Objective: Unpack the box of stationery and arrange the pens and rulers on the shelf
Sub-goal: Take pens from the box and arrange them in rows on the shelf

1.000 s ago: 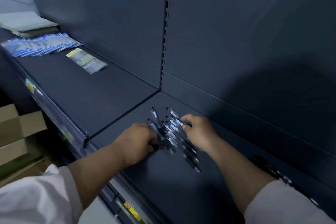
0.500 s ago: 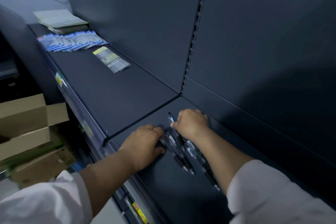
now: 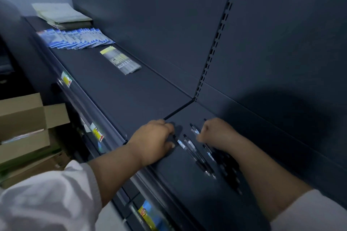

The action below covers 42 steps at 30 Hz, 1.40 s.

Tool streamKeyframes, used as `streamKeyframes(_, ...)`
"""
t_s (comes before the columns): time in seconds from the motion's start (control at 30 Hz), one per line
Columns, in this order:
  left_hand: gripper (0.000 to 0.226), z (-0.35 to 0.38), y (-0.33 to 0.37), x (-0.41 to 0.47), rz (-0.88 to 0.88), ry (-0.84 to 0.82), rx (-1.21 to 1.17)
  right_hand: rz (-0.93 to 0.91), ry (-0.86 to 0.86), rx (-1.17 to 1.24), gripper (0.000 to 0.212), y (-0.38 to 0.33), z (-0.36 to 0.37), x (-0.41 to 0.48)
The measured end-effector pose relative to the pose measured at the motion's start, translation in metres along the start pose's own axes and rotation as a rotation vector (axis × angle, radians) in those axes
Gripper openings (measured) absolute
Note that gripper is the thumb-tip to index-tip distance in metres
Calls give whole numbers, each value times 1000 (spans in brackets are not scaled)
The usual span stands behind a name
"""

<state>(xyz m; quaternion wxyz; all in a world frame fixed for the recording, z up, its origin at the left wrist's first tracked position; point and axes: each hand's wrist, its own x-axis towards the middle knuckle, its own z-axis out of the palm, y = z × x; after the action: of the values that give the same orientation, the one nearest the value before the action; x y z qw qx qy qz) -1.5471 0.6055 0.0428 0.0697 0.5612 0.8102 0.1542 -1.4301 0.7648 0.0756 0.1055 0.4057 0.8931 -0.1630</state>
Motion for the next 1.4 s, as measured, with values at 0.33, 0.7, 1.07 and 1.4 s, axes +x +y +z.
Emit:
streamKeyframes(0.33,49,-58,-81,-59,17,102,186,-303,279,-8,49,-112,37,-45)
streamKeyframes(0.7,53,-152,-280,-227,-412,283,295,-700,322,-124,63,-364,93,-45)
streamKeyframes(1.07,58,-181,-416,-337,-828,272,260,-934,84,-161,64,-537,156,-21)
streamKeyframes(1.4,52,-168,-542,-295,-947,198,192,-968,-82,-238,64,-649,202,106)
